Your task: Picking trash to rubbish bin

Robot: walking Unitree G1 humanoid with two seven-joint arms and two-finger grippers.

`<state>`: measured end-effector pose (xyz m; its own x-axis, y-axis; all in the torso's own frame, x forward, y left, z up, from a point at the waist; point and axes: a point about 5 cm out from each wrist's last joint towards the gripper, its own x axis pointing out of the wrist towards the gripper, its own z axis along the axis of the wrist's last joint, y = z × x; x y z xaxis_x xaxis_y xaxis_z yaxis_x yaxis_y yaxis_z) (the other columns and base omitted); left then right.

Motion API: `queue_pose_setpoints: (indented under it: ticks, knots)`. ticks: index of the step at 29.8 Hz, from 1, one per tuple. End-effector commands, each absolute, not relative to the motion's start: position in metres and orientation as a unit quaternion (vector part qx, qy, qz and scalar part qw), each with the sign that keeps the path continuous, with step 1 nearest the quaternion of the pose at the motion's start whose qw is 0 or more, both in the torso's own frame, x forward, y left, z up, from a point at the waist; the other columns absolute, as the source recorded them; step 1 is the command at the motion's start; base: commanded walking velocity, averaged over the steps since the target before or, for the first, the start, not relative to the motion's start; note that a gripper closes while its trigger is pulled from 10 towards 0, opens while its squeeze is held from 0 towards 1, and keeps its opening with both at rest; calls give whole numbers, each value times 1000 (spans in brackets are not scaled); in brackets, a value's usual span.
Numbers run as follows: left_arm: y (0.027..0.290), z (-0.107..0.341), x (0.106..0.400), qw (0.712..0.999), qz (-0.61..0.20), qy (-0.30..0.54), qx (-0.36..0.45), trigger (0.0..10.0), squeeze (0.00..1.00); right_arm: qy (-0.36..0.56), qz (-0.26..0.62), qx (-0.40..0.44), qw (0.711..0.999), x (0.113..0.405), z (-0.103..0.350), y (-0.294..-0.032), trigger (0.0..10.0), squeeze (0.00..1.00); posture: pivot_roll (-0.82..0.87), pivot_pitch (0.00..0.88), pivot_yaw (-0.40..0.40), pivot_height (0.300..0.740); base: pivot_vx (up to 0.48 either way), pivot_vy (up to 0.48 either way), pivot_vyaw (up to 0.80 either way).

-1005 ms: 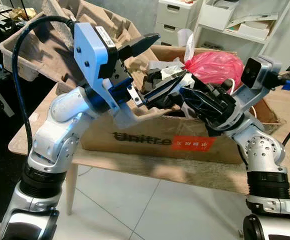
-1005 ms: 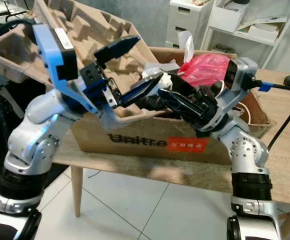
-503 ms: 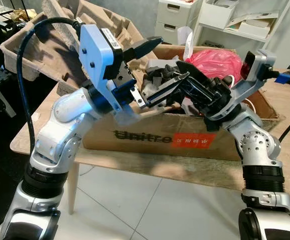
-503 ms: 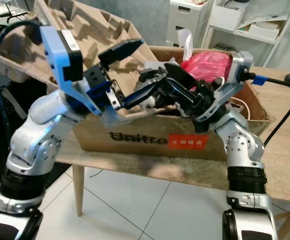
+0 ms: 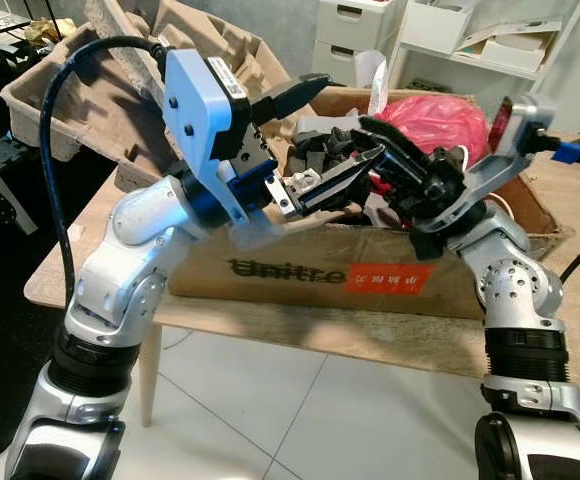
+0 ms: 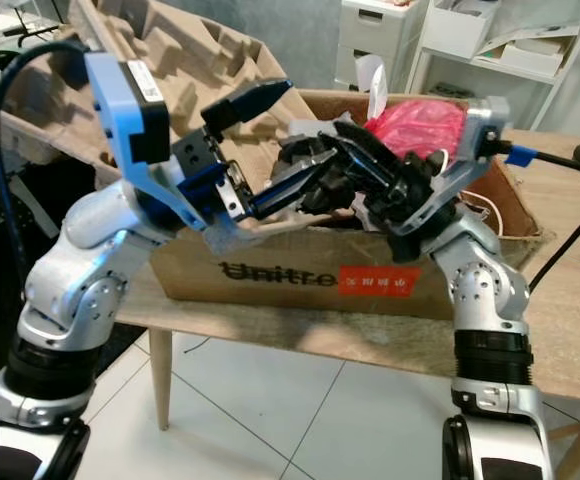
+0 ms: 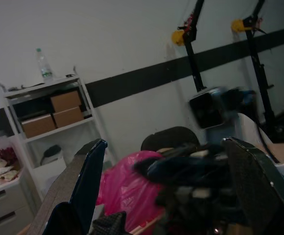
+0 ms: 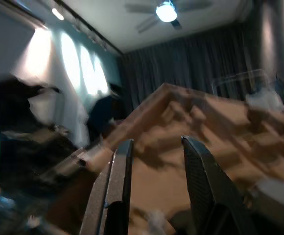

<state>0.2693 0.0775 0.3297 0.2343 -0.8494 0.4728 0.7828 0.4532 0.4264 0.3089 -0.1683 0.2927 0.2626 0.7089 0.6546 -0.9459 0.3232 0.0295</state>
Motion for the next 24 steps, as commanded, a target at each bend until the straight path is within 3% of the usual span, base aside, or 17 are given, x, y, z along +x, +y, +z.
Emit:
queue_pose_setpoints:
  ticks: [1, 5, 6, 9, 18, 24]
  knots:
    - [81, 329, 275, 795, -507, -332, 38, 10000, 0, -295, 559, 219, 743, 301, 297, -170, 10000, 0, 55, 112, 5, 740, 0, 0, 0]
    - [95, 338, 279, 807, -476, -348, 10, 10000, 0, -302, 582, 219, 722, 292, 298, -171, 10000, 0, 54, 110, 5, 740, 0, 0, 0]
    - [109, 346, 280, 811, -460, -361, -19, 10000, 0, -303, 595, 214, 713, 287, 297, -170, 10000, 0, 58, 108, 4, 740, 0, 0, 0]
    - [121, 353, 277, 807, -455, -373, -47, 10000, 0, -301, 604, 208, 707, 284, 295, -170, 10000, 0, 58, 108, 4, 740, 0, 0, 0]
    - [183, 368, 232, 746, -498, -433, -92, 10000, 0, -286, 670, 201, 655, 267, 291, -155, 10000, 0, 91, 104, -13, 740, 0, 0, 0]
    - [207, 363, 207, 719, -531, -442, -77, 10000, 0, -270, 688, 201, 643, 264, 287, -148, 10000, 0, 99, 104, -18, 740, 0, 0, 0]
